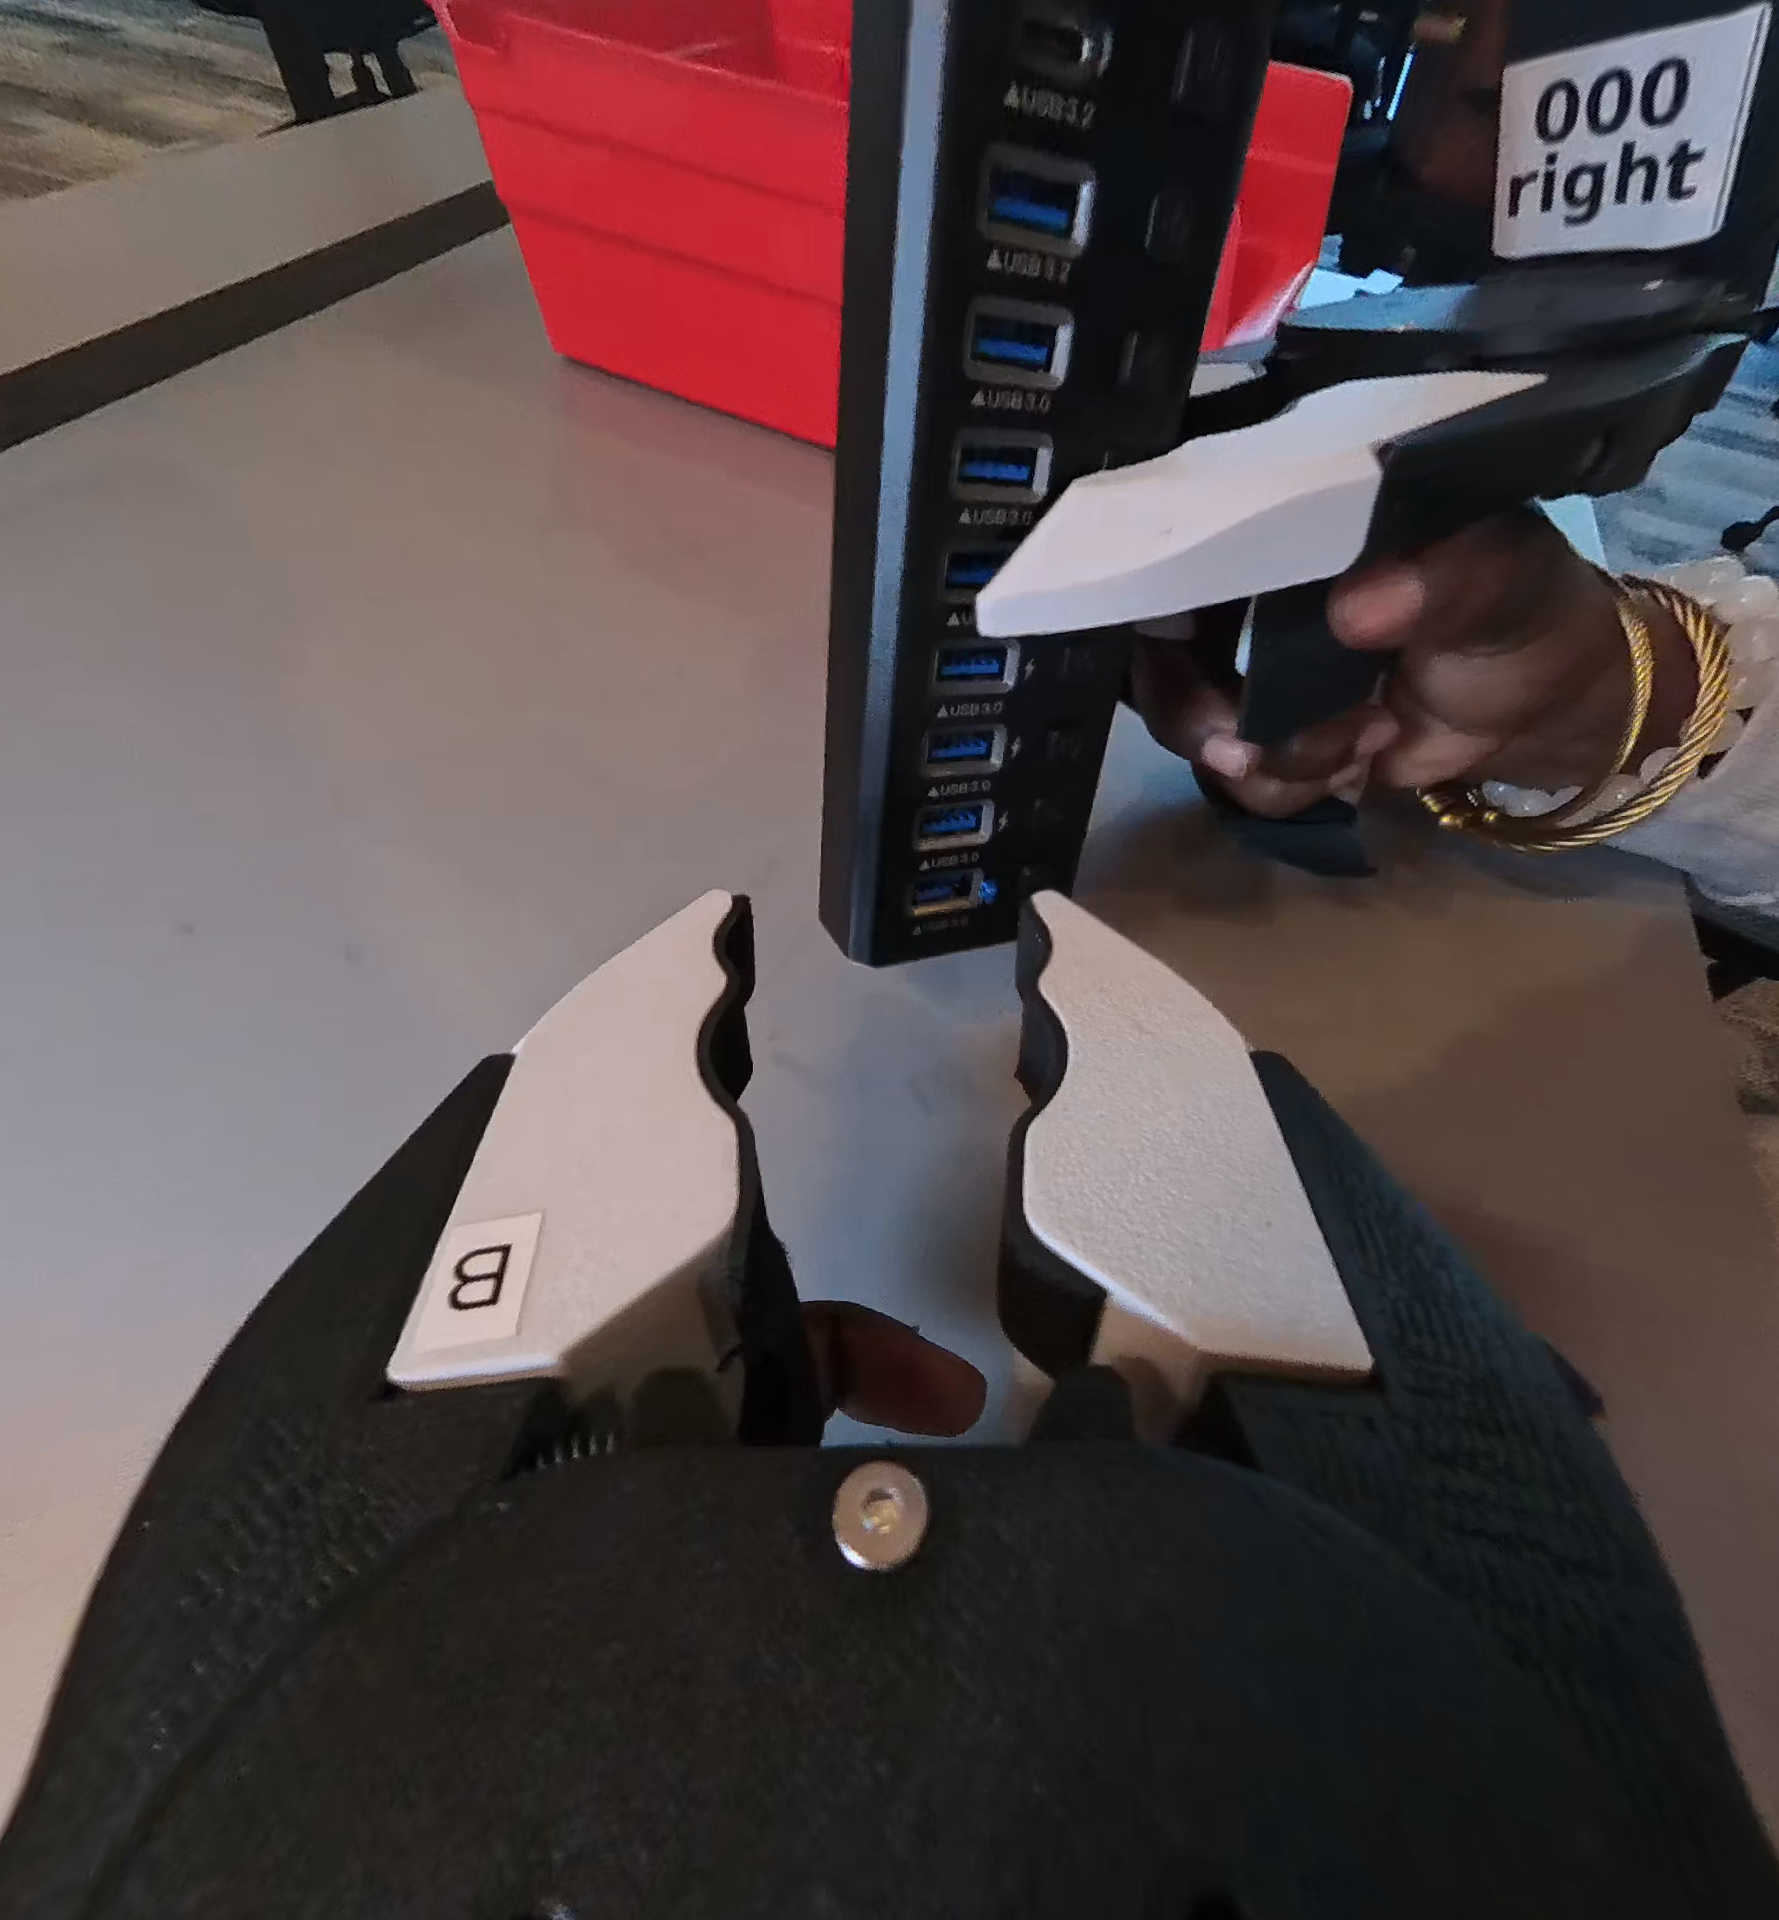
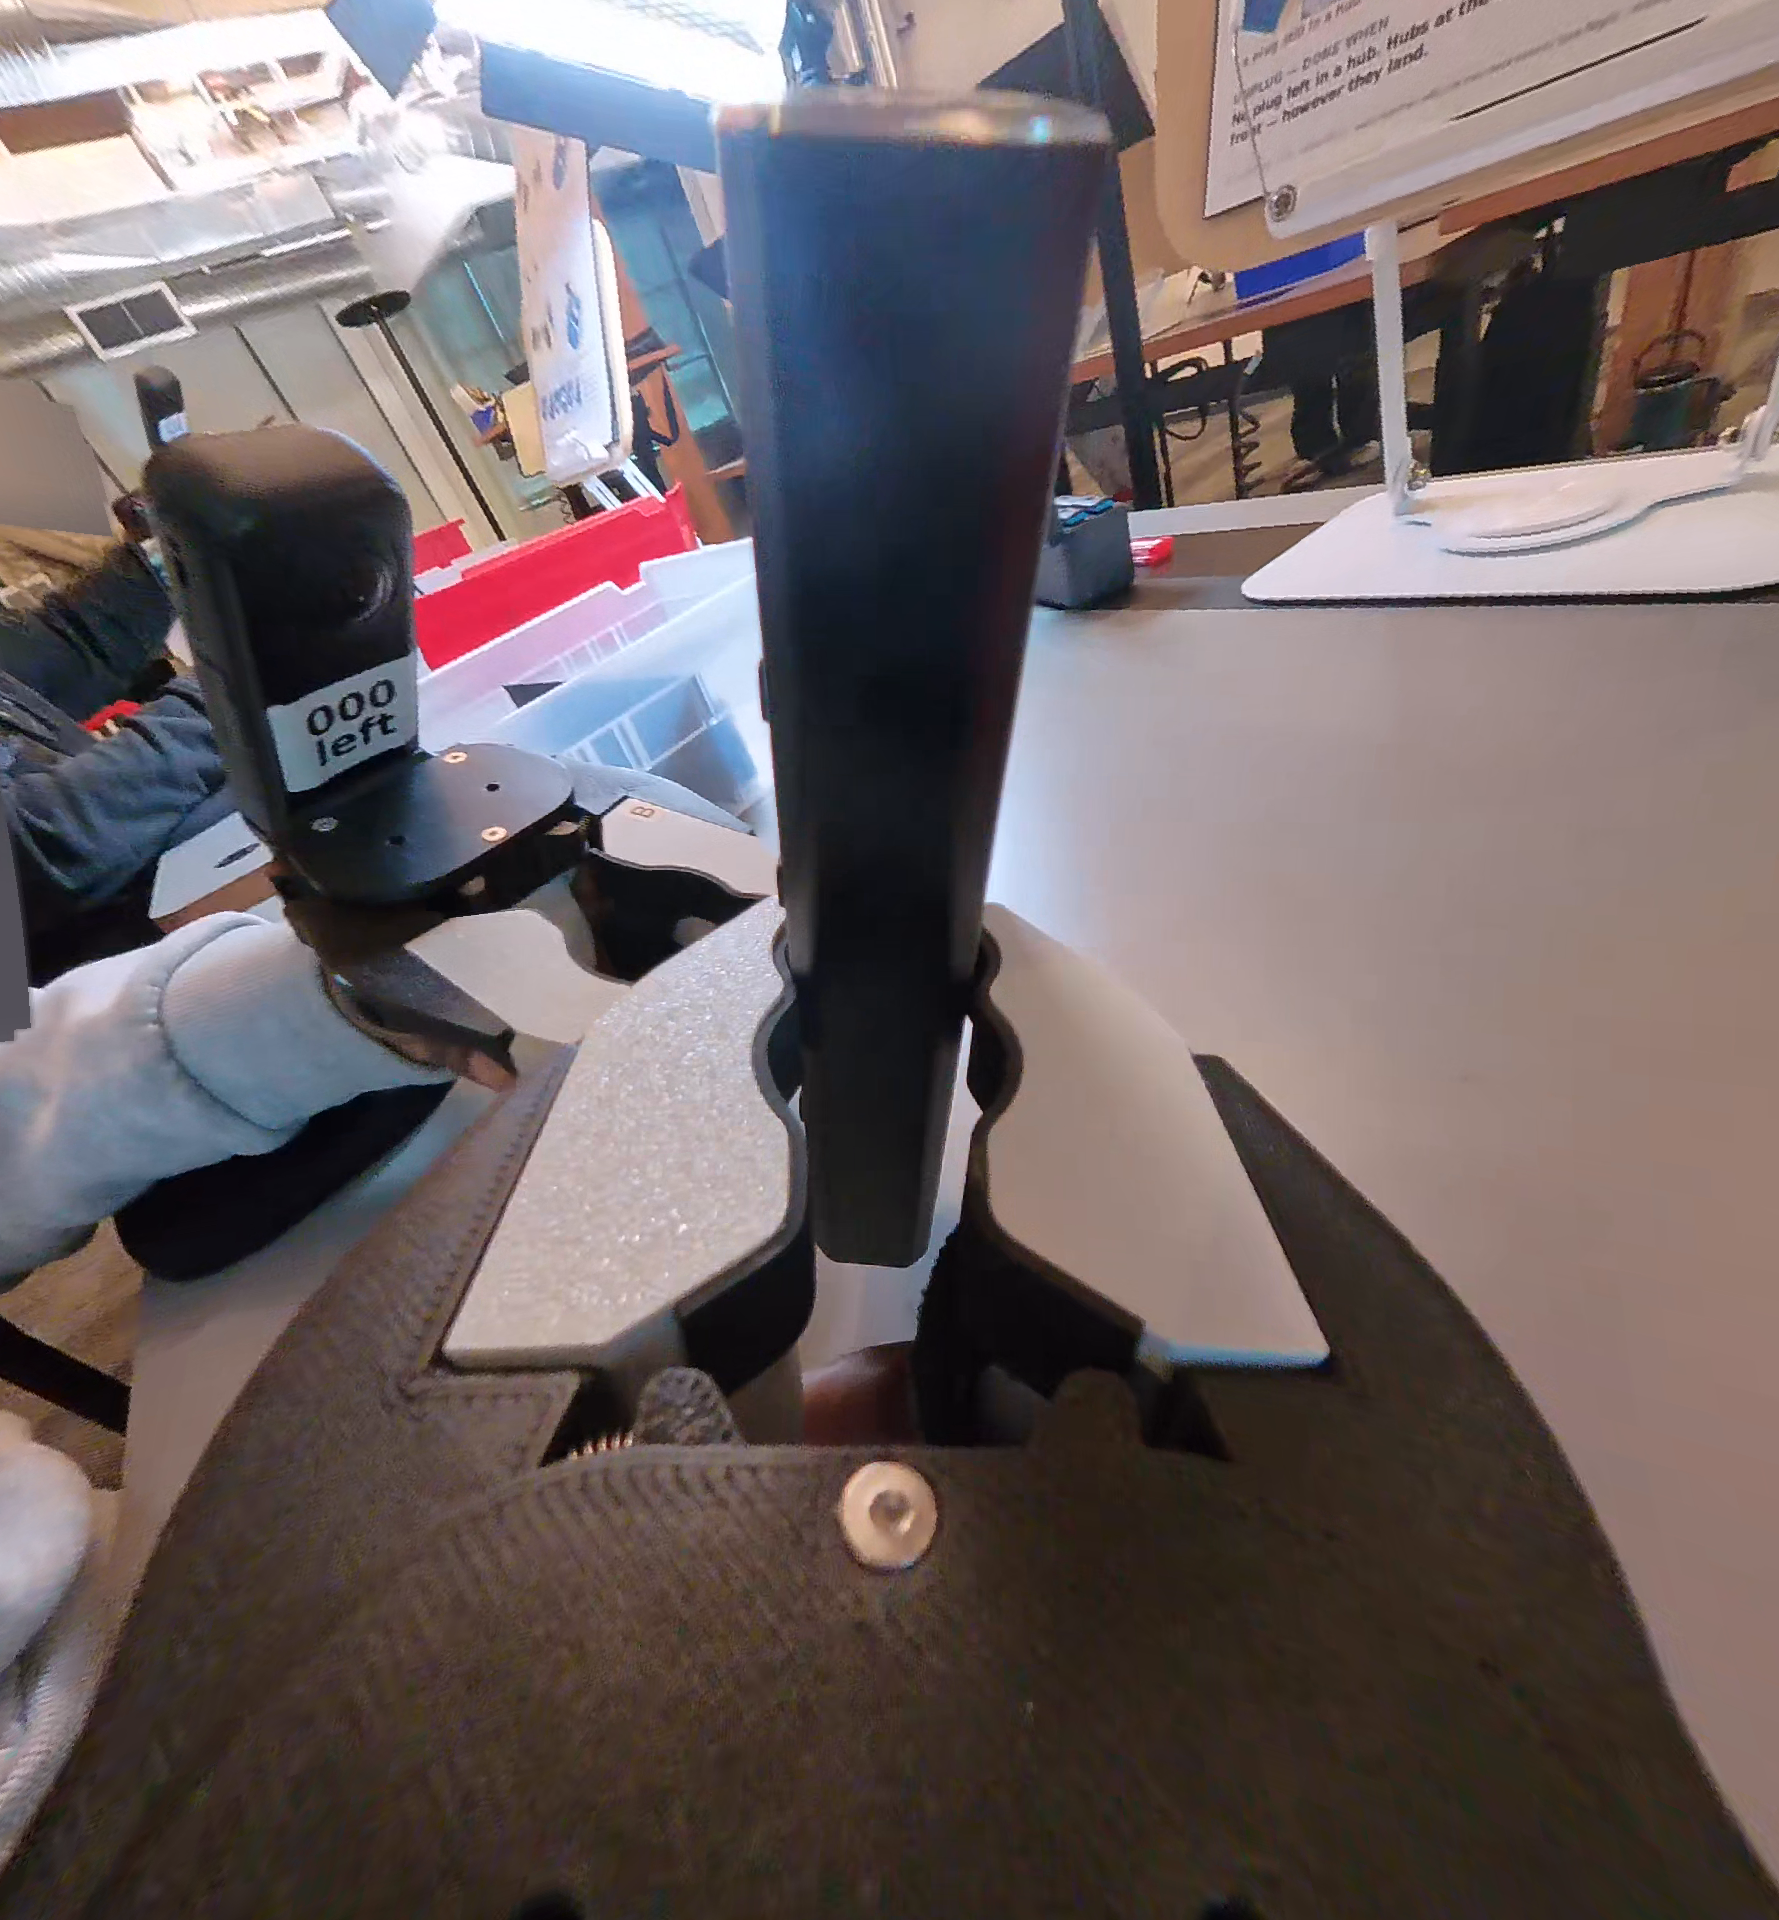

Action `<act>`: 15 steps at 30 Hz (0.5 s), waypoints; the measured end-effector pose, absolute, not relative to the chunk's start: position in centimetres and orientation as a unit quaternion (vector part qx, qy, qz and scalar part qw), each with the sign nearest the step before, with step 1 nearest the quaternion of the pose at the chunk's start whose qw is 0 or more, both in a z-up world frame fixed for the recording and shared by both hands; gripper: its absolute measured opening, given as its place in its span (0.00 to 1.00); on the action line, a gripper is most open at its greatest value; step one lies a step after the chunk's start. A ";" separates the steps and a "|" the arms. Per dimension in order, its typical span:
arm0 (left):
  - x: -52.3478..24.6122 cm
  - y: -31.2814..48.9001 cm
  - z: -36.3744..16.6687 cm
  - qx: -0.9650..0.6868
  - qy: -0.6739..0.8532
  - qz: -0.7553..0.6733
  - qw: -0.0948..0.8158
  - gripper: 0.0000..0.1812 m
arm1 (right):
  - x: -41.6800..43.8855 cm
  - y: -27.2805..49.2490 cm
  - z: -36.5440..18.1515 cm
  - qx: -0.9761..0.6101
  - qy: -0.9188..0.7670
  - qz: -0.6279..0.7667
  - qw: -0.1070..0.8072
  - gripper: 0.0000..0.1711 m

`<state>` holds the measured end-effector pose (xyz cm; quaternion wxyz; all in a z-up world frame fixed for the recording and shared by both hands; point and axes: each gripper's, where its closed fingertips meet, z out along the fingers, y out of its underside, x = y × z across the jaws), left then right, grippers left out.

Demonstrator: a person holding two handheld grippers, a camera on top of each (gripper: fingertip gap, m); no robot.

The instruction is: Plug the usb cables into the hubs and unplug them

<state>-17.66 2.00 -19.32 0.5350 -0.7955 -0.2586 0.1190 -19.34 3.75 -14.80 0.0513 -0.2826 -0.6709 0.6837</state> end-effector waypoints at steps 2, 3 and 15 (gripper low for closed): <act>-17.9 2.0 -19.2 -0.792 -0.263 0.124 0.538 0.27 | -19.0 3.4 -14.6 -0.275 -0.669 0.689 0.041 0.16; -18.0 1.9 -19.1 -0.790 -0.264 0.128 0.539 0.26 | -18.8 3.3 -14.5 -0.271 -0.669 0.691 0.038 0.16; -17.6 1.7 -20.5 -0.825 -0.233 0.149 0.493 0.27 | -19.2 4.0 -14.2 -0.281 -0.655 0.701 0.041 0.16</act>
